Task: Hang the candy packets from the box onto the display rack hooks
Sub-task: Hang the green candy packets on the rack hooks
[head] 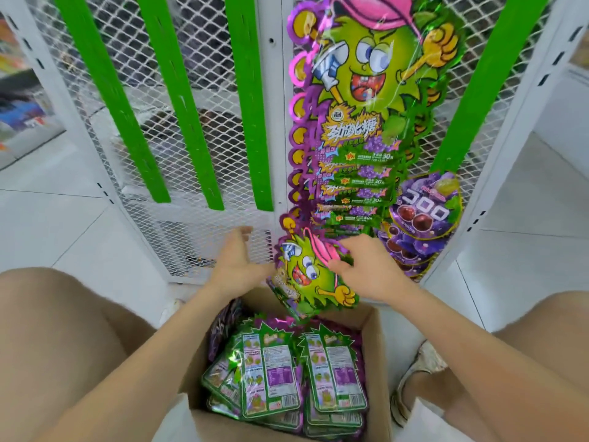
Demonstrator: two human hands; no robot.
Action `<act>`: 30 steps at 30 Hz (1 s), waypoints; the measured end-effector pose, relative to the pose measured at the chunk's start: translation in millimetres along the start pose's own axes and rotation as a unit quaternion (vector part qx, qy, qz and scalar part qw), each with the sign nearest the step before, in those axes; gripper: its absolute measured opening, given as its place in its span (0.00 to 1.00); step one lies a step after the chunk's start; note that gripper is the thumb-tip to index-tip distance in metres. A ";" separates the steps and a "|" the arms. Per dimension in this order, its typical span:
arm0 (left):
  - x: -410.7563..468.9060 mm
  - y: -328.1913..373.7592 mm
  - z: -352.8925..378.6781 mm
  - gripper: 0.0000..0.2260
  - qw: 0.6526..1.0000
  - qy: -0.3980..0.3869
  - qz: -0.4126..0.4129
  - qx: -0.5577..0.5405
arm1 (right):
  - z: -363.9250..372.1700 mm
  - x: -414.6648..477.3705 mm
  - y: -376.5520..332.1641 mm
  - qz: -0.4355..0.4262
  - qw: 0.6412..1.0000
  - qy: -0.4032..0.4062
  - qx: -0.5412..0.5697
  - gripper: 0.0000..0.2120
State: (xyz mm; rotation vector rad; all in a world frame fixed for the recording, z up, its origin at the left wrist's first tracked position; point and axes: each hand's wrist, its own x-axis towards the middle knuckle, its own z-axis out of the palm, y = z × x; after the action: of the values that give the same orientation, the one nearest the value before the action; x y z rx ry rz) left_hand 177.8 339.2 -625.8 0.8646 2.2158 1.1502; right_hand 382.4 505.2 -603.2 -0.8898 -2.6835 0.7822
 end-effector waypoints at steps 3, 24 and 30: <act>-9.1 24.0 3.9 0.26 0.989 -0.020 0.147 0.001 | -8.5 -4.7 -17.6 -0.064 0.998 0.009 -0.019 0.12; 25.2 337.2 -73.3 0.29 0.910 0.184 0.370 -0.014 | -275.0 82.2 -133.1 -0.157 0.893 0.417 0.070 0.08; 38.8 371.8 -76.3 0.15 0.940 0.113 0.309 -0.090 | -301.9 95.7 -142.1 -0.172 0.903 0.380 0.102 0.13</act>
State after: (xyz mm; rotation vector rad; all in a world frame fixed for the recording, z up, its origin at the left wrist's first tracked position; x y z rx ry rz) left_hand 214.6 491.7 -277.9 1.4696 2.0113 1.7834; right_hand 341.4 593.5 -270.0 -0.4961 -1.9374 0.4796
